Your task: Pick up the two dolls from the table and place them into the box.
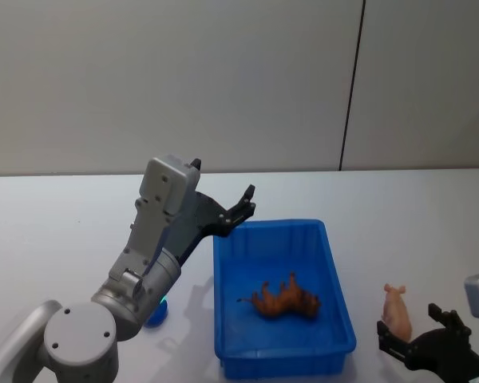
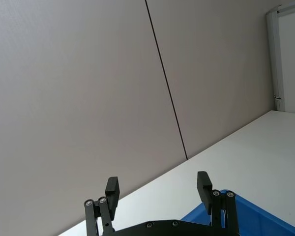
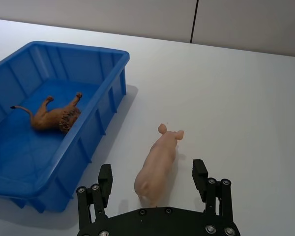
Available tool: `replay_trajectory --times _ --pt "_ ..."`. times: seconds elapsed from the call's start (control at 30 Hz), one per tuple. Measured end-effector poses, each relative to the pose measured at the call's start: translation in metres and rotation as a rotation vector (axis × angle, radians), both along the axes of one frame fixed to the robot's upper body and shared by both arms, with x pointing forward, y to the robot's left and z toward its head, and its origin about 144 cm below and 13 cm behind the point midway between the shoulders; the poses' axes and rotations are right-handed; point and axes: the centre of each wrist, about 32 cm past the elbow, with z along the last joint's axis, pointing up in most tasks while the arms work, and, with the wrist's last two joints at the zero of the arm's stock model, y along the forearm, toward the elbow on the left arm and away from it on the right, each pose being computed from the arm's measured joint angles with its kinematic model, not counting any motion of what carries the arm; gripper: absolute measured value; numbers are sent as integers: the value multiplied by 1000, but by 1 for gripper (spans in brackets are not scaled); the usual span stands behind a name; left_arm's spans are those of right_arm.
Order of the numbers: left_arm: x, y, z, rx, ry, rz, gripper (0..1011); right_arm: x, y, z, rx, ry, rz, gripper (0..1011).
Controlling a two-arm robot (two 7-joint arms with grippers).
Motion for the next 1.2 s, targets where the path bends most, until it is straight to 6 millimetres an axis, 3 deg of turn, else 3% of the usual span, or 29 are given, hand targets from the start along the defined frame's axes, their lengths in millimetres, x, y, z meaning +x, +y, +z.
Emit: replay_trajectory --times 0.93,1.2 --pt "0 0 0 0 0 0 1002 27 14 -18 2 39 -43 1001" --pt "0 0 0 0 0 0 1002 30 15 -21 4 51 -49 805"
